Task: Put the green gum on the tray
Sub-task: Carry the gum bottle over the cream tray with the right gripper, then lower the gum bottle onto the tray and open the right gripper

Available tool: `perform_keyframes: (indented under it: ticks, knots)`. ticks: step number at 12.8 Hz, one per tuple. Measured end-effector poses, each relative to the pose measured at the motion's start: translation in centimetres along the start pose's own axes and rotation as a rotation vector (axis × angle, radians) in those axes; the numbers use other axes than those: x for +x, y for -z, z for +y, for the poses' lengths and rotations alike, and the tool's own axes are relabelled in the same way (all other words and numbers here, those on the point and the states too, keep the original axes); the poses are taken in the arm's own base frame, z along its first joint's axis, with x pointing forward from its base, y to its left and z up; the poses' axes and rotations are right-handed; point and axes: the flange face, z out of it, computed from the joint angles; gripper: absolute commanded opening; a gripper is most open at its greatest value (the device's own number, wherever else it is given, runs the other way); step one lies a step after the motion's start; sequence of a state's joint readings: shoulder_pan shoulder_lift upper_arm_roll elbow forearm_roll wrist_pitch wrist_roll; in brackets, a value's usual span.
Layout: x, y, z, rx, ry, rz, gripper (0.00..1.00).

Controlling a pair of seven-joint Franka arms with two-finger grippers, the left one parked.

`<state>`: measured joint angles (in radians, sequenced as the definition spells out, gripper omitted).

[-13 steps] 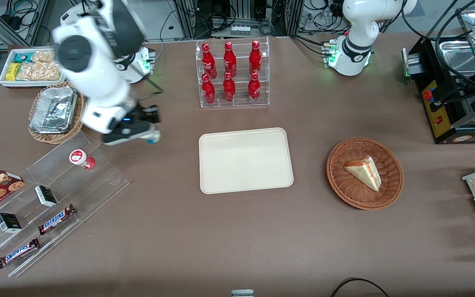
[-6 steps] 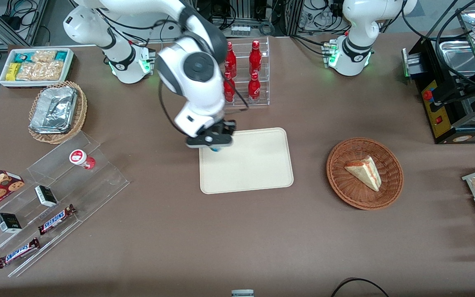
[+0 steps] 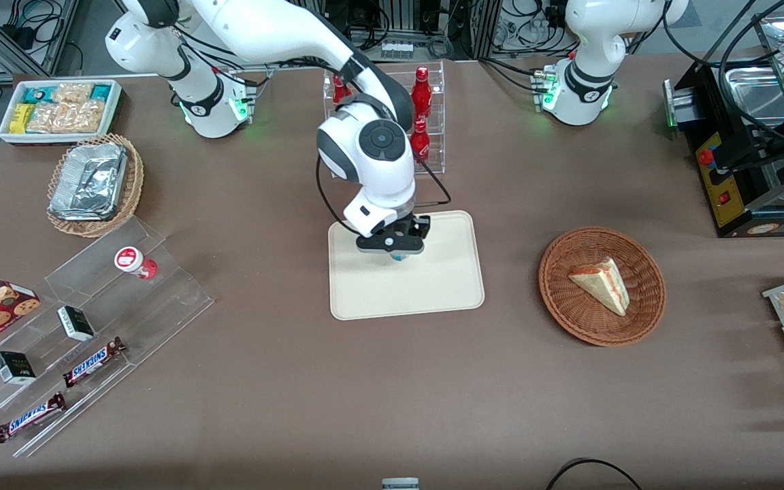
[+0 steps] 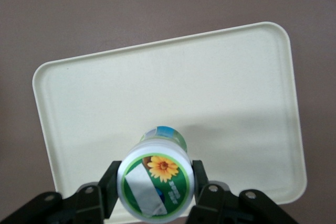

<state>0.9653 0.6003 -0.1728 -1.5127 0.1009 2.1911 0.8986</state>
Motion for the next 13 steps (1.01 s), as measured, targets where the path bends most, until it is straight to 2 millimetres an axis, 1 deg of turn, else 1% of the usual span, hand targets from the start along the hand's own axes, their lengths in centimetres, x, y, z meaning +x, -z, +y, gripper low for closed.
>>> perform_keyframes:
  ticks: [3,6,8,11,12,13]
  knots:
    - [-1.0,-3.2,-0.8,-0.007,-0.002,0.003,0.0]
    - [-1.4,-6.0,-0.6,-0.013,-0.021,0.009,0.0]
    - [-1.4,-7.1,-0.3,-0.021,-0.026,0.007,0.0]
    - [-1.4,-7.5,0.0,-0.027,-0.036,0.003,0.0]
    - [-1.4,-7.6,0.1,-0.029,-0.037,0.002,0.07]
    - [-1.4,-7.7,0.1,-0.03,-0.038,0.001,0.24]
